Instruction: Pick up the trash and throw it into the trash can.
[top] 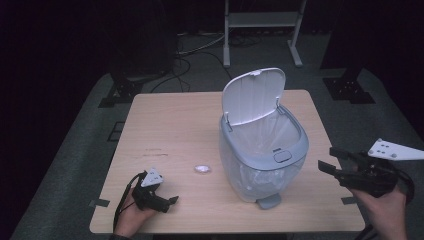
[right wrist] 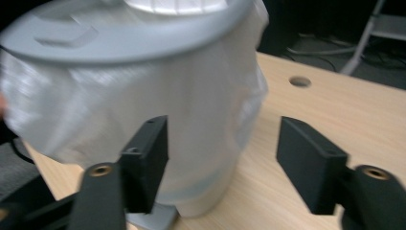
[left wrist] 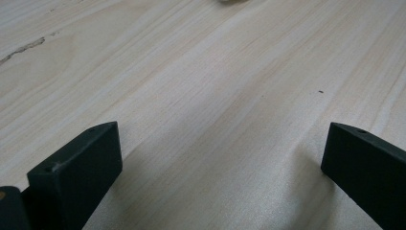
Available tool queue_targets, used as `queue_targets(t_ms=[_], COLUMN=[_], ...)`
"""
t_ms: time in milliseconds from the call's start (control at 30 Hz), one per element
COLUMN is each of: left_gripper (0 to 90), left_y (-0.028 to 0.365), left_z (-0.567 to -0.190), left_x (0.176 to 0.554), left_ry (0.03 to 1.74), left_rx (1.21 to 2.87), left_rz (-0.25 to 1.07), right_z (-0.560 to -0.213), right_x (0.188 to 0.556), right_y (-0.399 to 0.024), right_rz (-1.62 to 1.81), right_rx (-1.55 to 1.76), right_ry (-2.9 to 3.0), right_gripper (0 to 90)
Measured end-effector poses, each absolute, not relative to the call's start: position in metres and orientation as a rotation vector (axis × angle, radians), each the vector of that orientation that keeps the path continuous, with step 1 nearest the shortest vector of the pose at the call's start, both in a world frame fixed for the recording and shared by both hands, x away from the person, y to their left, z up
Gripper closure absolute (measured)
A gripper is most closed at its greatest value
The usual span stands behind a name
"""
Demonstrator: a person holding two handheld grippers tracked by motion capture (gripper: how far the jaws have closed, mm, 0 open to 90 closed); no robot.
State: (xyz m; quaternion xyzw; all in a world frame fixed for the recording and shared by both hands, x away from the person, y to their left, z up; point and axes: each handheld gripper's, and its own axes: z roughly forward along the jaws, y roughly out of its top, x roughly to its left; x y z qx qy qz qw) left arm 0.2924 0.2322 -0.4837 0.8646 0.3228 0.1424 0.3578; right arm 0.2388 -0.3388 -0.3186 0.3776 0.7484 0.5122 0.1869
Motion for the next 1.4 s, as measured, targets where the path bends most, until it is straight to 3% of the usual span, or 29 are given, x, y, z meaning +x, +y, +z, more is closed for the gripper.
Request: queue_targets(t_ms=[200,467,633,1400], left_gripper=[0.0,0.0,0.0,0.0], left_y=[0.232,0.232,0.232,0.232], left_z=[-0.484,-0.484,-0.484,-0.484], left_x=[0.292,0.292,0.292,0.292], left_ry=[0.833,0.834,0.834,0.833], left_rx=[2.233,2.233,2.233,2.231], left_rz=[0.367,0.366,0.367,0.367], right_z=[-0.342,-0.366,-0.382,-0.461], right_x=[0.242,0.248,0.253,0.272], right_y=[-0.339,-0.335,-0.334,-0.334], right_rz=[1.372,1.296,1.25,1.085], right_rx=[1.106,1.154,1.189,1.255], right_ry=[2.115,2.115,2.097,2.138], right_gripper=[17.9,11.6,0.6,0.0])
